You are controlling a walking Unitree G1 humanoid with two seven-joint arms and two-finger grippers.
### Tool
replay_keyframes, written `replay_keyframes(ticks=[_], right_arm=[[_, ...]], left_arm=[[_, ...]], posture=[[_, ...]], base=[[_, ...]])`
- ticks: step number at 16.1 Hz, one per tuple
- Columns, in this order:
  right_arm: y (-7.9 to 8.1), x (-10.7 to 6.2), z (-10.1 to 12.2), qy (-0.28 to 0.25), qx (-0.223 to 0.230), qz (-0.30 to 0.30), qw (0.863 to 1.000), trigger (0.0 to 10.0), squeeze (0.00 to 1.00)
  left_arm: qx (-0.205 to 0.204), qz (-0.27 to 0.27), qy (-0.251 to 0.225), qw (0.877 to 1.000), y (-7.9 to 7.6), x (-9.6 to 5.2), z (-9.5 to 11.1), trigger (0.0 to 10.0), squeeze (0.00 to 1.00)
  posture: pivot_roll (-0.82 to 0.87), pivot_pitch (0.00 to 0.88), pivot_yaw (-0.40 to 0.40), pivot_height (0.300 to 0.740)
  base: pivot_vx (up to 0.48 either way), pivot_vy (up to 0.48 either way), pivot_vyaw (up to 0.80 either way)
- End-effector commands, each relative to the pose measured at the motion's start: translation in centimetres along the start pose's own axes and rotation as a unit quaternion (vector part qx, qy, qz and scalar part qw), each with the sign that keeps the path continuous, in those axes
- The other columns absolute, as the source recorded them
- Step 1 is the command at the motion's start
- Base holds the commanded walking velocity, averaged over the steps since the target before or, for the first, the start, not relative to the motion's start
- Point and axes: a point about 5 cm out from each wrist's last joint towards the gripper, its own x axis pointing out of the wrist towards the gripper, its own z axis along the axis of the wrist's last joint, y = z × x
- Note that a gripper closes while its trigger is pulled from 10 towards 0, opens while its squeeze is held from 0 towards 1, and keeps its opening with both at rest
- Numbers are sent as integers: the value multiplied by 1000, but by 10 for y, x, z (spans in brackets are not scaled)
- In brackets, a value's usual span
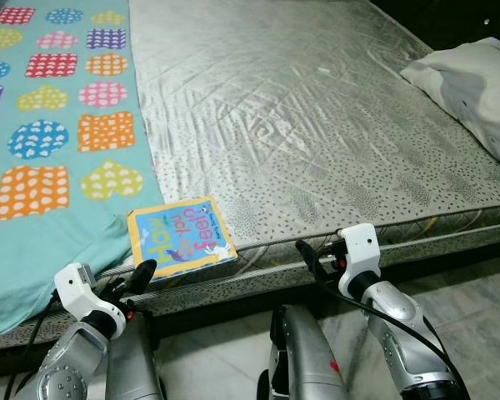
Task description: Clean up the room
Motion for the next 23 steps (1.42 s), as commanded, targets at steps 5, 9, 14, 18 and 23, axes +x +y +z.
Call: replay_keyframes(ticks=[5, 9, 14, 18, 23], right_arm=[[-4, -1, -1, 6, -6, -8, 1000, 10000, 0], [-4, -1, -2, 7, -8, -9, 1000, 10000, 0], [-4, 0, -1, 4, -10, -13, 1000, 10000, 0], [-4, 0, 0, 3, -9, -16, 1000, 10000, 0], [-5, 2, 1, 2, -9, -17, 1000, 10000, 0]], left_arm=[[-61, -15, 36, 997, 15, 3, -11, 10000, 0], [-66, -35, 33, 997, 18, 7, -4, 10000, 0], [-88, -82, 27, 992, 14, 22, 7, 8118, 0], [-99, -92, 34, 990, 14, 25, 9, 1294, 0], [-135, -105, 38, 984, 19, 30, 5, 0, 0]], posture=[[-129, 138, -113, 541], [-125, 135, -115, 541], [-137, 131, -118, 541], [-140, 133, -113, 541], [-139, 134, -120, 541]], base=[[0, 0, 0], [0, 0, 0], [0, 0, 0], [0, 0, 0], [0, 0, 0]])
